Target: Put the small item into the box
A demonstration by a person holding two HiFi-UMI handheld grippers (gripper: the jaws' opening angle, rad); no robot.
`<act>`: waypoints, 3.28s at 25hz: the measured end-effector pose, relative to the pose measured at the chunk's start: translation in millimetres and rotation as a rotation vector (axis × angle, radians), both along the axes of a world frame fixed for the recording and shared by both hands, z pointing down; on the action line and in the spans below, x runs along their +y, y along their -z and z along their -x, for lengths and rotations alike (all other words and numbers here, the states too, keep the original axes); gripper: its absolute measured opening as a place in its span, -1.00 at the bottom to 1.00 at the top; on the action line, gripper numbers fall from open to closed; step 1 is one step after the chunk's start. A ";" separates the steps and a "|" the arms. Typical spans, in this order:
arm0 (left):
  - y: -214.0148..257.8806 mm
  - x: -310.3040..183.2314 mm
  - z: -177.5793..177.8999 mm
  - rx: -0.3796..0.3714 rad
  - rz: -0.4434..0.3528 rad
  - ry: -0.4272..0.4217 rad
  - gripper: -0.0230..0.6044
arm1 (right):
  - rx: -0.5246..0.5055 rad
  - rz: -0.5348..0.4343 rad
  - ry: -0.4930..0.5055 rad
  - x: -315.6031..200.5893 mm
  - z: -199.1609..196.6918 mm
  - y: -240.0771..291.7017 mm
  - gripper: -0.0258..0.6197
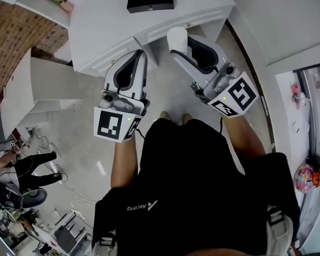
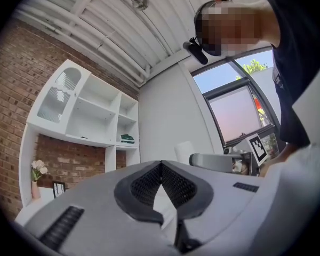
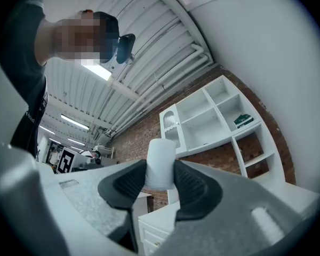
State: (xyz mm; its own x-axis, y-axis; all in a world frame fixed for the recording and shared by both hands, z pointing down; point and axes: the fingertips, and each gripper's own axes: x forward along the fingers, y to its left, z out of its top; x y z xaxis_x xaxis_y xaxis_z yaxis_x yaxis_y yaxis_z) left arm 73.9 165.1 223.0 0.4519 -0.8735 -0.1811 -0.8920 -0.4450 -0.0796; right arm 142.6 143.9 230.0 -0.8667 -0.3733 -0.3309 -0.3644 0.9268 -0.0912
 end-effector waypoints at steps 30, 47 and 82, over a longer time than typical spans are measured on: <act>-32.7 -248.1 153.3 0.035 -0.009 -0.017 -0.93 | 0.194 0.034 -0.066 -250.9 153.2 -46.5 -0.41; -79.3 -366.1 229.7 0.071 0.068 -0.075 -0.93 | 0.696 0.231 -0.079 -391.7 249.6 -177.9 -0.41; -111.8 -403.8 251.0 0.063 0.146 0.048 -0.93 | 1.368 0.496 0.010 -457.8 250.4 -360.6 -0.34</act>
State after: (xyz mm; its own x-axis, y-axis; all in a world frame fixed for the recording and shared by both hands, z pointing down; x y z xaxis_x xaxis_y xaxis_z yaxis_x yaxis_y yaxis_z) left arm -177.1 -238.8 334.8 0.4008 -0.9129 -0.0771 -0.9137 -0.4045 0.0398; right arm -107.8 -314.0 590.6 -0.3949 -0.1937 0.8981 -0.4215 0.9068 0.0102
